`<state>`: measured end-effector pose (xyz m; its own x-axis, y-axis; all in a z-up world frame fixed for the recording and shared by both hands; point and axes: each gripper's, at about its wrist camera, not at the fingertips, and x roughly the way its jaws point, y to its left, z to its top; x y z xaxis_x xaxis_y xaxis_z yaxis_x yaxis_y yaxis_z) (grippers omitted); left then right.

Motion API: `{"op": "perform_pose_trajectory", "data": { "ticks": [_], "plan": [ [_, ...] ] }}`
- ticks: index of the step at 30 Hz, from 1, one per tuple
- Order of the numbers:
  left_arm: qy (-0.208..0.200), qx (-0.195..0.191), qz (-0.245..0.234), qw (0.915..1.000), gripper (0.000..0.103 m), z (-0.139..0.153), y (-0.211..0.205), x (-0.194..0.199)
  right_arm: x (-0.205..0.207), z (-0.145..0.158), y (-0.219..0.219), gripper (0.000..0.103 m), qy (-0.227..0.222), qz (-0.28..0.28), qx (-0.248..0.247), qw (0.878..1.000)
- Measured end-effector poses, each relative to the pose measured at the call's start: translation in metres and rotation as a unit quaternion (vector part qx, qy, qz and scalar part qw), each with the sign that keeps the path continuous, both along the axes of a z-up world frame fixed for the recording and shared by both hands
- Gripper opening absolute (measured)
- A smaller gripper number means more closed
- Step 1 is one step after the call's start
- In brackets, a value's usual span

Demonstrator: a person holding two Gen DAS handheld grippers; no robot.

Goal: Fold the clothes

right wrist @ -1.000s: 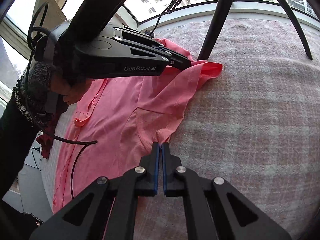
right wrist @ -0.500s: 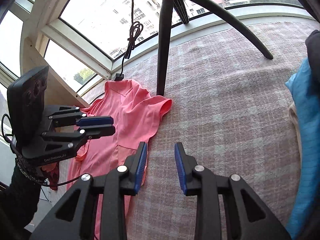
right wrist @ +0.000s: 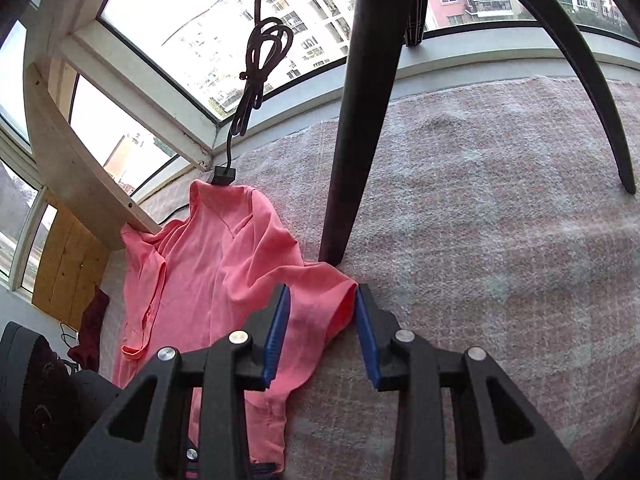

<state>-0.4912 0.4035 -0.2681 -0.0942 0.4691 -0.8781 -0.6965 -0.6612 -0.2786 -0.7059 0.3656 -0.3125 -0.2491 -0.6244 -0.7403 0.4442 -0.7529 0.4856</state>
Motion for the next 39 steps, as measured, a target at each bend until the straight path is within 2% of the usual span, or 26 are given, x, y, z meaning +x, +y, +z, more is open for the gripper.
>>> {"op": "perform_pose_trajectory", "data": {
  "ticks": [1, 4, 8, 12, 15, 16, 17, 19, 23, 27, 28, 29, 30, 32, 35, 39],
  "plan": [
    [-0.011, 0.019, 0.008, 0.9997, 0.002, 0.002, -0.003, -0.002, 0.000, 0.000, -0.004, 0.002, -0.004, 0.008, 0.006, 1.000],
    [-0.031, 0.081, 0.034, 0.9957, 0.002, 0.012, -0.012, -0.006, 0.004, 0.015, -0.002, 0.002, 0.013, 0.007, -0.009, 1.000],
    [-0.055, 0.119, 0.071, 0.9888, 0.002, 0.013, -0.026, -0.015, 0.002, 0.045, 0.015, 0.002, 0.037, -0.012, -0.048, 0.998],
    [-0.058, 0.109, 0.075, 0.9895, 0.002, 0.005, -0.026, -0.011, -0.005, 0.044, 0.013, 0.002, 0.045, -0.009, 0.007, 0.999],
    [-0.025, 0.070, 0.056, 0.9957, 0.002, 0.002, -0.013, -0.003, -0.007, 0.032, 0.019, 0.003, 0.029, -0.017, 0.000, 0.999],
    [-0.014, 0.058, 0.048, 0.9970, 0.002, 0.002, -0.009, 0.000, -0.008, 0.028, 0.023, 0.006, 0.017, -0.025, -0.006, 1.000],
    [-0.007, 0.049, 0.041, 0.9979, 0.003, 0.004, -0.007, 0.002, -0.009, 0.023, 0.027, 0.010, 0.002, -0.033, -0.011, 0.999],
    [-0.002, 0.037, 0.026, 0.9990, 0.008, 0.003, -0.001, 0.007, -0.011, 0.013, 0.035, 0.038, -0.024, -0.050, -0.014, 0.998],
    [-0.011, 0.034, 0.025, 0.9991, 0.008, 0.005, -0.006, 0.006, -0.009, 0.001, 0.033, 0.040, -0.033, -0.034, -0.005, 0.999],
    [-0.009, 0.038, 0.060, 0.9974, 0.009, 0.025, -0.028, 0.018, -0.007, 0.000, 0.017, 0.040, 0.001, -0.012, 0.013, 1.000],
    [-0.008, 0.039, 0.070, 0.9967, 0.010, 0.030, -0.035, 0.022, -0.008, 0.000, 0.013, 0.034, 0.007, -0.005, 0.018, 1.000],
    [-0.007, 0.040, 0.080, 0.9960, 0.010, 0.036, -0.041, 0.025, -0.008, -0.002, 0.008, 0.023, 0.001, 0.006, 0.025, 1.000],
    [-0.006, 0.041, 0.090, 0.9951, 0.010, 0.042, -0.047, 0.029, -0.009, -0.005, 0.004, 0.002, -0.009, 0.014, 0.032, 0.999],
    [-0.005, 0.044, 0.118, 0.9921, 0.010, 0.057, -0.069, 0.045, -0.007, -0.005, 0.000, 0.002, -0.008, 0.023, 0.045, 0.999],
    [-0.006, 0.048, 0.161, 0.9858, 0.010, 0.086, -0.108, 0.092, -0.007, -0.001, -0.006, 0.002, 0.004, 0.028, 0.073, 0.997],
    [-0.015, 0.066, 0.198, 0.9778, 0.023, 0.115, -0.150, 0.172, -0.009, 0.000, -0.013, 0.002, 0.008, 0.027, 0.121, 0.992]
  ]
}}
